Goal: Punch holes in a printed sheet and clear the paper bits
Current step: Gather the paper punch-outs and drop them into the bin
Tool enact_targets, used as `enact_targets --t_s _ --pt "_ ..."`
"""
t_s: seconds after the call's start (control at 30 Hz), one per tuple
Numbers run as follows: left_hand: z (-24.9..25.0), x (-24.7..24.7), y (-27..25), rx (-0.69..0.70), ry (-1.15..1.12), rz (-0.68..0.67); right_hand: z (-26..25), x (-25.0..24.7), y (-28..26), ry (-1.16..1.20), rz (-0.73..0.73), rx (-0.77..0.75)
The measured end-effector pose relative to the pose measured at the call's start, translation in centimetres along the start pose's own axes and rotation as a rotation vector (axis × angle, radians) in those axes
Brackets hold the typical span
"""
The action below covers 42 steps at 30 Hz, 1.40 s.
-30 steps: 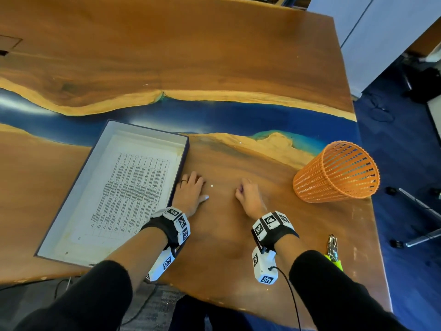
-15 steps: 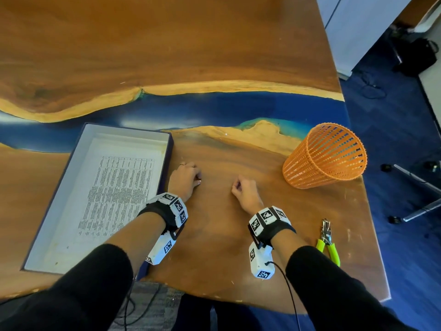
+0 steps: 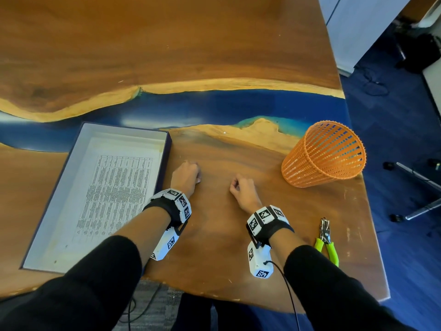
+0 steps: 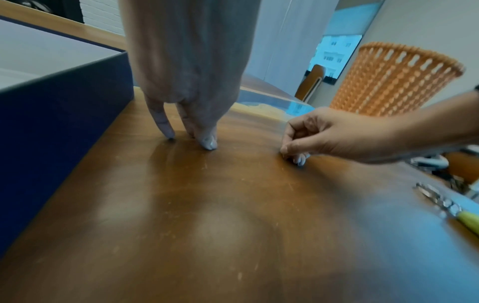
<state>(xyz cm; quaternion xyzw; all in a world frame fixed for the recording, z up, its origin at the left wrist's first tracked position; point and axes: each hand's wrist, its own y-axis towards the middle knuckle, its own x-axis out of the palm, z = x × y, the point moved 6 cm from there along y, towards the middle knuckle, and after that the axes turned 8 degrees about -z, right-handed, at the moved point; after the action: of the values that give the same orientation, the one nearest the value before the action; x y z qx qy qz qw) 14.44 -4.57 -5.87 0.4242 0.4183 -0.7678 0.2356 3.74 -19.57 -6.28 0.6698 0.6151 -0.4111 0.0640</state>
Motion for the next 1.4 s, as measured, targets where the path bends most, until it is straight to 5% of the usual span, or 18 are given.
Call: enact_targets --t_s 0.37,0.7,0.97,1.17,1.4 --pt "1.6 0.1 -0.9 0.116 0.283 0.021 0.0 -0.1 -0.2 0.03 0.003 -0.029" --pt "-1.3 -0.6 -0.8 0.218 -0.089 0.059 0.1 -0.1 -0.2 0.106 -0.024 -0.018" --pt "-0.7 -1.4 -0.4 0.266 -0.094 0.054 -0.1 -0.7 0.0 0.115 -0.016 -0.022" --pt "4.9 -7.7 0.3 0.392 -0.169 0.174 -3.8 -7.4 -1.8 0.098 0.164 -0.216" --pt "18.5 -15.9 0.7 0.699 -0.293 0.301 -7.0 -19.4 -6.5 0.081 0.534 -0.352"
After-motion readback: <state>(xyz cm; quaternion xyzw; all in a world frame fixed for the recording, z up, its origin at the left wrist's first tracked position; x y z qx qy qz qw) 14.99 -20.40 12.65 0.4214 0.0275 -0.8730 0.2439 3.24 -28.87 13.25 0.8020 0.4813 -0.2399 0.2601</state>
